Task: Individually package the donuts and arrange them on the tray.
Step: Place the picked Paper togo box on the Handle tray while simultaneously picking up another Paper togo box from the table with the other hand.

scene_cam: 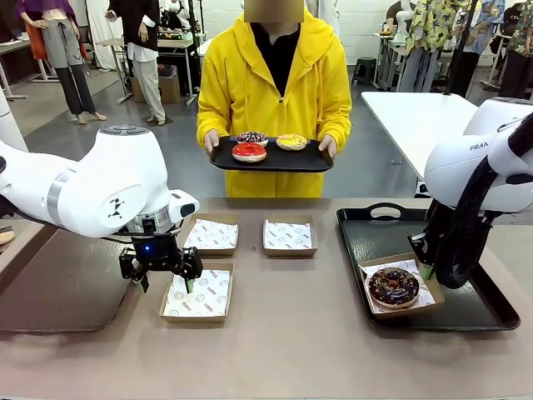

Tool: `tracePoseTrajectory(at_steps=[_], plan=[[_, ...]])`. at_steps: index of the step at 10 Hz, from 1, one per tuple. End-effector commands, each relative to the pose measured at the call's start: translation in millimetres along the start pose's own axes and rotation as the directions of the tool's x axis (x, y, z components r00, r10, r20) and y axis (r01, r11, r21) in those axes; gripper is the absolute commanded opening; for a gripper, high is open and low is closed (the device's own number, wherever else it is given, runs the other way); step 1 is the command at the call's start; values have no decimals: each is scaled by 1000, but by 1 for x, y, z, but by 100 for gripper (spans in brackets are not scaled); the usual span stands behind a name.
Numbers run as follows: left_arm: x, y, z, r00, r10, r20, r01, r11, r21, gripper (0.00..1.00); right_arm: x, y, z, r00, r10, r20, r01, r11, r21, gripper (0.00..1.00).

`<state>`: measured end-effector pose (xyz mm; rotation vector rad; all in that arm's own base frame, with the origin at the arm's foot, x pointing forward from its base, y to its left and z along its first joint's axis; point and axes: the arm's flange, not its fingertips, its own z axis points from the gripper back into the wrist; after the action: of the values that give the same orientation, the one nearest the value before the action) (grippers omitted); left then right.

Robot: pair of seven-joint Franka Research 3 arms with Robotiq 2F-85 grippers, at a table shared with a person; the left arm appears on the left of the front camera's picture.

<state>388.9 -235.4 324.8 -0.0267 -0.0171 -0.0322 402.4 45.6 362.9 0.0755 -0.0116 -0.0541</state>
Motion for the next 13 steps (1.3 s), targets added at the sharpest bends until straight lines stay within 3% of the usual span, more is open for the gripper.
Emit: tracePoseTrajectory(at_steps=[1,3,4,5,6,7,8,9,10,11,13], plan=[[4,-6,-1,999,19,29,-20,999,26,100,3,-1,-2,1000,8,11,-8,1000,30,1],[4,-6,-2,1000,16,26,-16,1000,26,100,3,-2,-4,1000,9,11,-10,1000,30,1],[4,-6,-1,1000,16,20,-17,1000,14,40,2,-2,-4,1000,18,10,-18,999,32,1],[4,-6,-1,1000,16,17,-17,1000,7,40,2,-2,-5,1000,25,8,-25,999,35,42],[5,-7,-1,1000,14,20,-14,1000,3,0,2,-2,-5,1000,27,6,-27,999,34,61],[5,-7,-2,1000,11,22,-11,1000,1,35,2,-2,-4,1000,27,7,-28,999,35,100],[6,-7,-3,1000,9,17,-9,1000,-1,0,3,-2,-4,1000,29,9,-30,999,37,100],[6,-8,-5,1000,3,3,-3,1000,-12,0,3,-2,-5,1000,29,10,-30,999,42,100],[7,-8,-8,1000,1,-4,-1,1000,-14,0,2,-2,-5,999,30,10,-31,998,47,85],[7,-8,-9,1000,0,-8,0,1000,-14,0,2,-3,-5,999,30,11,-31,998,52,95],[7,-9,-9,1000,-1,-11,1,1000,-17,0,2,-3,-5,999,31,18,-32,998,59,100]])
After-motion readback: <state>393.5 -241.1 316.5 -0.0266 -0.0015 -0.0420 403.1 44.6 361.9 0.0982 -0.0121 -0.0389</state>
